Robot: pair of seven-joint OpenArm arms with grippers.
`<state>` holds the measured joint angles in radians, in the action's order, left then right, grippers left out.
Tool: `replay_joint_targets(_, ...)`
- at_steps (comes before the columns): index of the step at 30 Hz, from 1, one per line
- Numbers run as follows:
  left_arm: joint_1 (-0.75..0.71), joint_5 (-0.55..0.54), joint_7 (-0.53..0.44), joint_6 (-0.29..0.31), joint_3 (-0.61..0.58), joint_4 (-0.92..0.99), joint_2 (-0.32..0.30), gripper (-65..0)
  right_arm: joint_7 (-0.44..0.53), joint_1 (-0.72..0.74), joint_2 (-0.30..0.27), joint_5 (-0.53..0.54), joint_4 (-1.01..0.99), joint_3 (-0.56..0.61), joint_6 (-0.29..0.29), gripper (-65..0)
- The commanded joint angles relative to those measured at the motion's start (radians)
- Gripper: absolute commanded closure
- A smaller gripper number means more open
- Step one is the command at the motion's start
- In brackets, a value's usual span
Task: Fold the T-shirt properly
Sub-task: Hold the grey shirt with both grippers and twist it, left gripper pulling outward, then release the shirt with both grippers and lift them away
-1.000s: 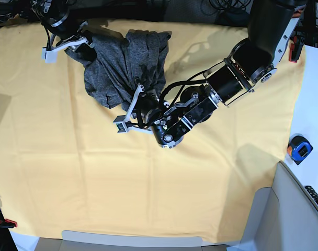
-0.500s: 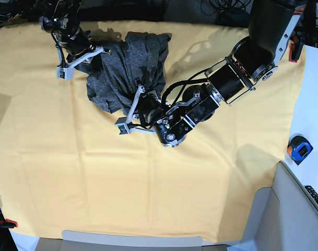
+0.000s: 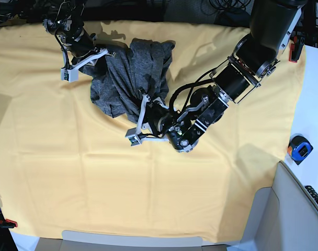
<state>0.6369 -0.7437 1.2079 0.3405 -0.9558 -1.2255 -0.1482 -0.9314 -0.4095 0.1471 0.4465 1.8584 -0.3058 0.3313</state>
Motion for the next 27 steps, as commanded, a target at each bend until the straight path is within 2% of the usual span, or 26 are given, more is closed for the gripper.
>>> replay_joint_targets(1, 0.041, 0.029, -0.018, -0.014, 0.025, -0.014, 0.0, -0.2, -0.133, -0.022, 0.01, -0.048, -0.023, 0.026, 0.004, 0.0)
replay_joint_targets(11, 0.034, 0.029, -0.018, -0.014, 0.031, -0.012, -0.003, -0.6, -0.13, -0.007, 0.01, -0.051, -0.019, 0.035, 0.004, 0.0)
replay_joint_targets(13, 0.036, 0.029, -0.018, -0.014, 0.033, -0.012, -0.004, -4.1, -0.13, 0.001, 0.01, -0.053, -0.021, 0.035, 0.004, 0.0)
replay_joint_targets(16, 0.037, 0.029, -0.018, -0.014, 0.039, -0.014, -0.004, -14.3, -0.133, 0.011, 0.01, -0.053, -0.021, 0.036, 0.004, -0.6)
replay_joint_targets(18, 0.034, 0.029, -0.018, -0.014, 0.088, -0.015, -0.004, -22.1, -0.134, 0.021, 0.01, -0.053, -0.021, 0.036, 0.004, -6.2)
replay_joint_targets(21, 0.033, 0.029, -0.007, -0.014, 0.174, -0.015, -0.004, -29.0, -0.134, 0.024, 0.01, -0.045, -0.001, 0.036, 0.004, -16.6)
replay_joint_targets(24, 0.033, 0.029, -0.007, -0.014, 0.225, -0.018, -0.012, -31.1, -0.134, 0.025, 0.01, -0.045, 0.043, 0.033, 0.004, -25.1)
replay_joint_targets(27, 0.033, 0.028, -0.007, -0.014, 0.251, -0.067, -0.035, -31.2, -0.134, 0.025, 0.01, -0.045, 0.097, 0.033, 0.004, -29.0)
